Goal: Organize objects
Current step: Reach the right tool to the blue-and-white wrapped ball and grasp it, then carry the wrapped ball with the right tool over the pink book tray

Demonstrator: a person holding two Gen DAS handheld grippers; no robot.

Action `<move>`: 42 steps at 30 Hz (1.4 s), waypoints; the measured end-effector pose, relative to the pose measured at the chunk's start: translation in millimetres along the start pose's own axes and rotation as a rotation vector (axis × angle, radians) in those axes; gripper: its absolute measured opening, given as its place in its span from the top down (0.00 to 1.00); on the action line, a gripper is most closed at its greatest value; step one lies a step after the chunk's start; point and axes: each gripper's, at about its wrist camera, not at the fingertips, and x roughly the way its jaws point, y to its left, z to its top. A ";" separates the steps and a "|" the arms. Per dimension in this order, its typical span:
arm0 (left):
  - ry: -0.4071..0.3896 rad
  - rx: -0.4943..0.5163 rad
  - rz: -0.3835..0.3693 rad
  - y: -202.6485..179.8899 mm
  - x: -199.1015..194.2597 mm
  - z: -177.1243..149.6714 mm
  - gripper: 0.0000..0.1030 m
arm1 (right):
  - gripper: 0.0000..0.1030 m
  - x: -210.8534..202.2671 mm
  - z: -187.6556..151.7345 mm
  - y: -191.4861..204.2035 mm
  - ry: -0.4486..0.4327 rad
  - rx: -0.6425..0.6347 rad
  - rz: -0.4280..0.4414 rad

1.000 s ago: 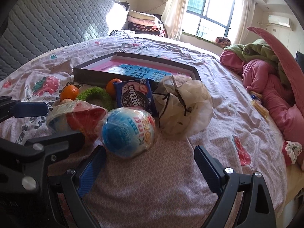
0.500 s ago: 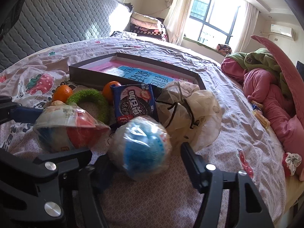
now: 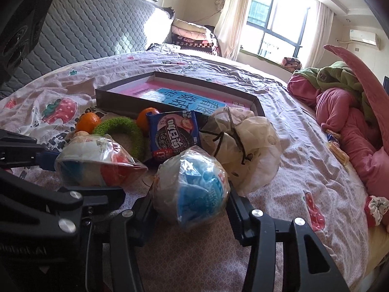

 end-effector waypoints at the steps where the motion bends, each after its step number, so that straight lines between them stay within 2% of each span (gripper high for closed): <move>1: 0.000 0.001 -0.002 0.3 -0.5 -0.2 0.48 | 0.51 -0.6 -0.1 -1.7 -0.002 0.007 0.001; 9: -0.023 -0.017 -0.018 5.3 -8.1 2.5 0.49 | 0.50 -6.9 1.6 -9.8 -0.017 0.040 0.008; 16: -0.127 0.017 0.042 6.7 -32.6 7.3 0.51 | 0.50 -18.1 6.9 -7.6 -0.054 0.048 0.022; 24: -0.118 -0.024 0.015 21.6 -34.1 7.5 0.51 | 0.50 -26.6 14.8 -1.8 -0.091 0.055 0.035; 26: -0.136 -0.034 0.011 24.2 -37.7 7.9 0.51 | 0.50 -27.0 16.4 -1.0 -0.092 0.061 0.043; 30: -0.177 -0.030 0.020 23.6 -46.8 9.7 0.51 | 0.50 -29.7 19.3 -1.1 -0.105 0.073 0.046; 42: -0.234 -0.016 0.078 25.0 -58.4 18.4 0.51 | 0.50 -39.7 37.5 -3.9 -0.152 0.093 0.055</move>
